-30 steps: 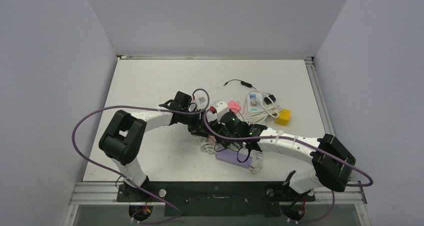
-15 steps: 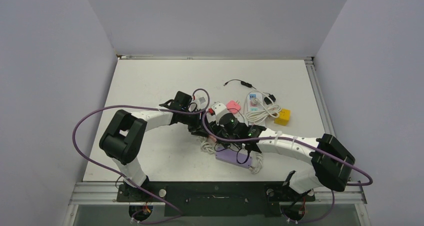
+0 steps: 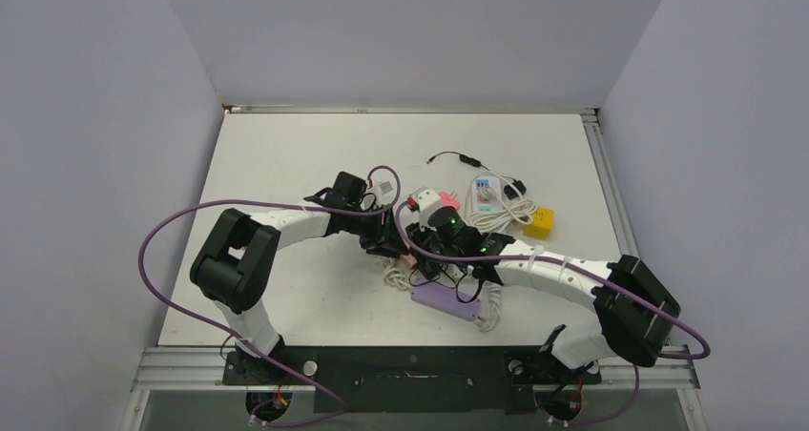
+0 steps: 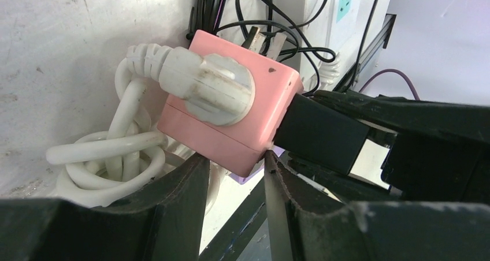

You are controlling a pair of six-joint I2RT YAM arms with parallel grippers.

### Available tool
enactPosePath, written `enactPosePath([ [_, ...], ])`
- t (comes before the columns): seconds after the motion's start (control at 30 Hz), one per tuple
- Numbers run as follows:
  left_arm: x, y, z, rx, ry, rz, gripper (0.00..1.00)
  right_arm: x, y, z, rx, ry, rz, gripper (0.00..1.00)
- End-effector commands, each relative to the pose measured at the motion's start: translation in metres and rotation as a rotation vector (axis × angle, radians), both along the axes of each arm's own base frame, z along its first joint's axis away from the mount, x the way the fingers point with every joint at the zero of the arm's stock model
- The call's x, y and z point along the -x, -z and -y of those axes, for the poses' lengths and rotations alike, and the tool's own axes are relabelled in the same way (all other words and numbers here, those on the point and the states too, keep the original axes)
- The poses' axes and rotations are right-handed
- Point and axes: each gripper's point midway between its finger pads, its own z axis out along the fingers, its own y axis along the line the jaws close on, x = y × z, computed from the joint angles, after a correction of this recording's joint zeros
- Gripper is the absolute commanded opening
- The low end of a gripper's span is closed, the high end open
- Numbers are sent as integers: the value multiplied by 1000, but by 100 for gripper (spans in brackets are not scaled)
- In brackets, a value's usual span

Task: Pull the plug off the socket
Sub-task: Remove the plug from the socket.

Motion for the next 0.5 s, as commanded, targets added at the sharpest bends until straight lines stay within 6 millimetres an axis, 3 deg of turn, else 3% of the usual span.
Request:
enactPosePath([
  [0.0, -12, 36, -20, -165, -51, 37, 34, -8, -2, 7, -91, 26, -48, 24],
  [0.47, -12, 41, -21, -174, -53, 28, 34, -2, 0, 3, 39, 56, 50, 21],
])
